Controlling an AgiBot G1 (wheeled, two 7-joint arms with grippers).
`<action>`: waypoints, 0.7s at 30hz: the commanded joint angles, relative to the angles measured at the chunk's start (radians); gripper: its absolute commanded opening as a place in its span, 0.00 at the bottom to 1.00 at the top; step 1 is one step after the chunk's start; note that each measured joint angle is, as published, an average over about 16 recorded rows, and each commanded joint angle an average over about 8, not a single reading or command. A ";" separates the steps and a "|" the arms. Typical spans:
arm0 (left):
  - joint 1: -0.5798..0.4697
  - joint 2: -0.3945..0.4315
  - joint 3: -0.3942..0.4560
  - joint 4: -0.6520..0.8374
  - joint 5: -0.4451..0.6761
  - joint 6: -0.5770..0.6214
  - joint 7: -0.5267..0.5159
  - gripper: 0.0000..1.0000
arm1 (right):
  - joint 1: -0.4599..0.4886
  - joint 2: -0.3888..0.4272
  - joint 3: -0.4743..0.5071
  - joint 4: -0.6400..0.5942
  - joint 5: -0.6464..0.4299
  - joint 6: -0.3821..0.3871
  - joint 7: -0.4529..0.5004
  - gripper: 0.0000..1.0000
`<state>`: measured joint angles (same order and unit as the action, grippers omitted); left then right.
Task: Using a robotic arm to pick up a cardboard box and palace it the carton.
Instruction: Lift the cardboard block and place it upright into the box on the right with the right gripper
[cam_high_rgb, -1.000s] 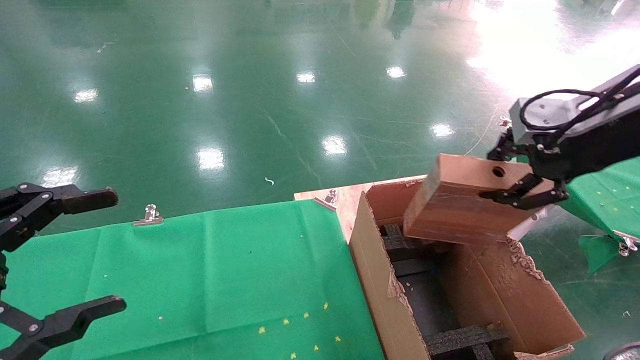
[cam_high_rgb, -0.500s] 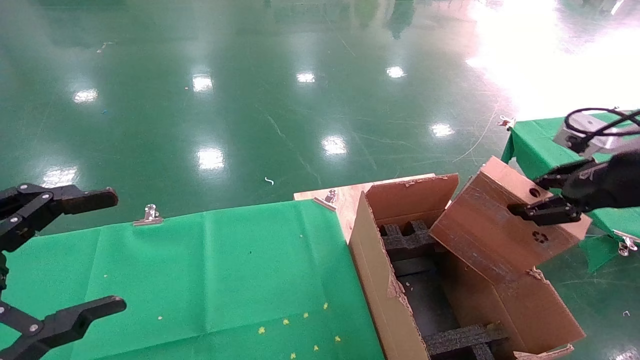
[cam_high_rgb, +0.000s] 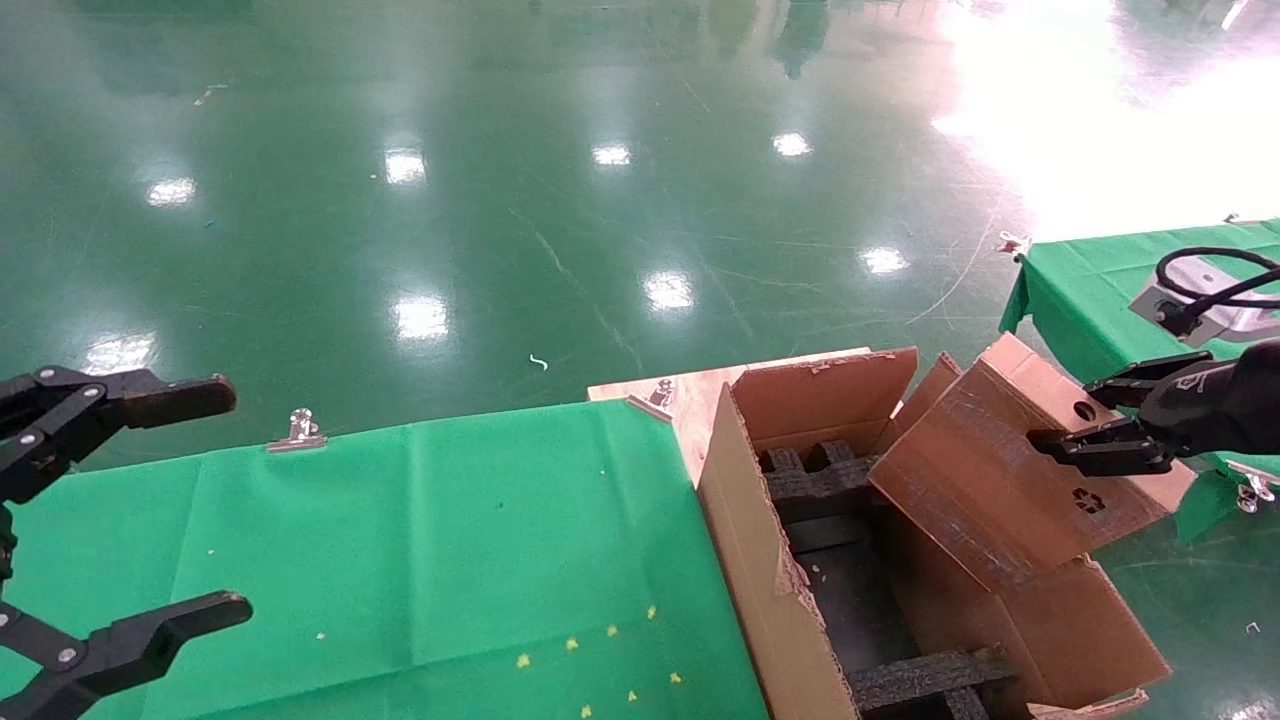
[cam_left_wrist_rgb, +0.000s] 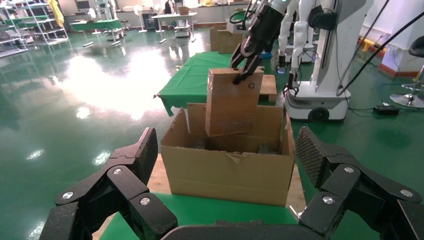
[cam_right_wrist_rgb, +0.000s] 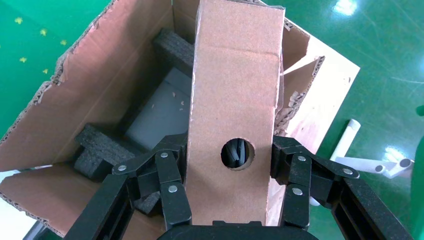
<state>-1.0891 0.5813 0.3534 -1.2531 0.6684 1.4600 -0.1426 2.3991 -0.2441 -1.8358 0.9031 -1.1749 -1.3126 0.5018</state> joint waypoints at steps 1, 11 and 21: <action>0.000 0.000 0.000 0.000 0.000 0.000 0.000 1.00 | 0.000 -0.006 0.000 -0.004 0.000 -0.003 -0.005 0.00; 0.000 0.000 0.000 0.000 0.000 0.000 0.000 1.00 | -0.008 -0.031 -0.005 -0.012 -0.006 -0.002 0.022 0.00; 0.000 0.000 0.000 0.000 0.000 0.000 0.000 1.00 | -0.026 -0.074 -0.054 0.111 -0.122 0.077 0.324 0.00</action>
<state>-1.0891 0.5813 0.3536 -1.2529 0.6683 1.4601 -0.1425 2.3757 -0.3143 -1.8889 1.0224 -1.3037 -1.2365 0.8297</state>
